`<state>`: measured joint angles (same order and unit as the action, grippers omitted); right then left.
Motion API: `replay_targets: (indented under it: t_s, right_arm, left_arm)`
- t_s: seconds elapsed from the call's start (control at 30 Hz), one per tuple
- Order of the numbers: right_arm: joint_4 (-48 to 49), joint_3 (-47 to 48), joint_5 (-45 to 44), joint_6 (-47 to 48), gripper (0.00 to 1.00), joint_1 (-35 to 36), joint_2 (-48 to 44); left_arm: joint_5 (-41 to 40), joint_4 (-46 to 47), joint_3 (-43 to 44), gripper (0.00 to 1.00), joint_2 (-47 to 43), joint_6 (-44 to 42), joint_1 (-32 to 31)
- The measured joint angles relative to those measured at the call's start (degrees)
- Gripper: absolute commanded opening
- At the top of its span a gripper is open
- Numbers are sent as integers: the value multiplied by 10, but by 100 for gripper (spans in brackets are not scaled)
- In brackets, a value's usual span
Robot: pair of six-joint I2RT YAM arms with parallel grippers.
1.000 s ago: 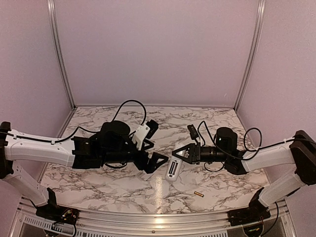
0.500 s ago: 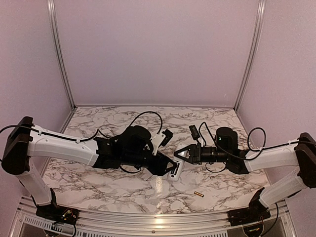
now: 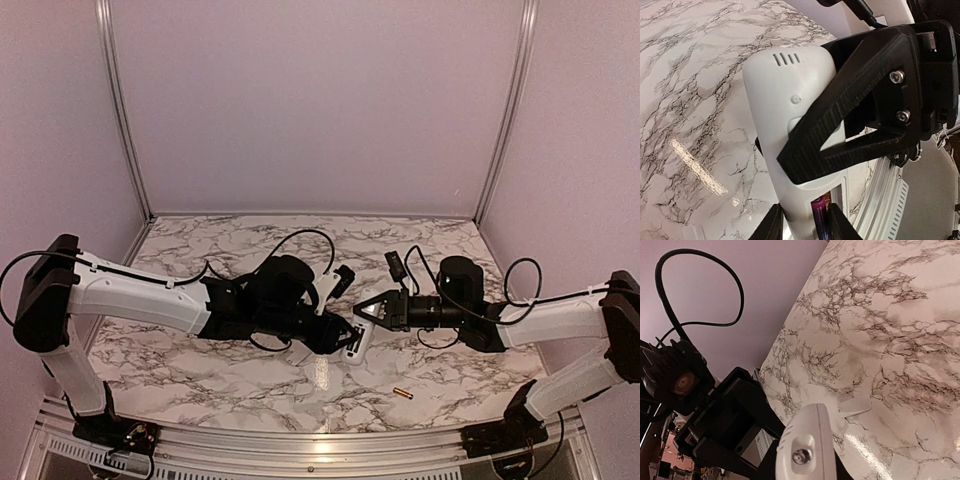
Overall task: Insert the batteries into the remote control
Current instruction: Adjust the battery in the battery compartment, then adjust the battery at the center of the board.
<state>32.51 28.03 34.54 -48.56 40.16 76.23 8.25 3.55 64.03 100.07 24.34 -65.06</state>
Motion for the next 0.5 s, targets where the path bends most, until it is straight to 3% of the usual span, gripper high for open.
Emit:
replay_targets:
  t_s: [0.07,0.2,0.3,0.5]
  right_arm:
    - [0,0,3,-1,0,-3,-3]
    - [-5,0,5,0,0,-24,-11]
    - [-18,-4,5,4,0,-60,-22]
    - [-67,-22,11,32,0,-144,-52]
  left_arm:
    - [4,-1,1,68,0,-12,1]
    - [20,-7,1,83,-1,-46,3]
    - [36,-6,-6,83,-16,-87,3]
    - [60,-39,19,69,-28,-214,-2]
